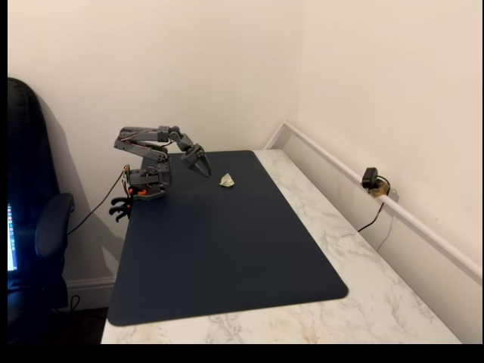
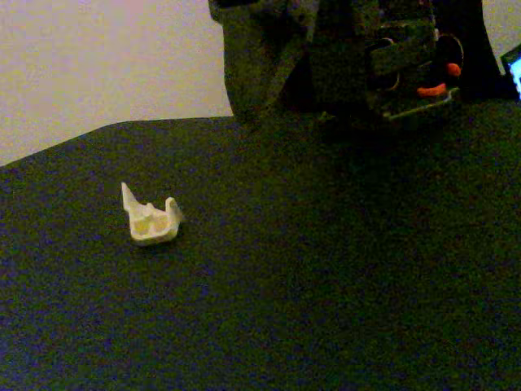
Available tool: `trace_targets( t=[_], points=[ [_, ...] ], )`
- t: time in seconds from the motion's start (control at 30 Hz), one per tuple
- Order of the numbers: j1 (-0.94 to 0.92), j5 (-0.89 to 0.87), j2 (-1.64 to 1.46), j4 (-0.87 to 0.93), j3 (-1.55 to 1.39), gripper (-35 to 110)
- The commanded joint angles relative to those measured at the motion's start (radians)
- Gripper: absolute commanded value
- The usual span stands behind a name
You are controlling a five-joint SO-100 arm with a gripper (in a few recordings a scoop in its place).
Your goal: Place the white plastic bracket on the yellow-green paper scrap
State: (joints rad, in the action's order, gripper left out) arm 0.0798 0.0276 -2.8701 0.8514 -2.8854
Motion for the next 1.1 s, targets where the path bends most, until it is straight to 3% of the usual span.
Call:
trace_targets(
  t=[0.0,0.07,0.73,1.07],
  points=[
    [-0.003,0.044,-0.304,0.14,-0.094,0],
    [-0.003,0.034,-0.43,0.199,-0.129,0],
    [-0.043,0.143,-0.434,0.31,-0.123,0],
    [0.032,0.221,-0.434,0.318,-0.123,0]
  ],
)
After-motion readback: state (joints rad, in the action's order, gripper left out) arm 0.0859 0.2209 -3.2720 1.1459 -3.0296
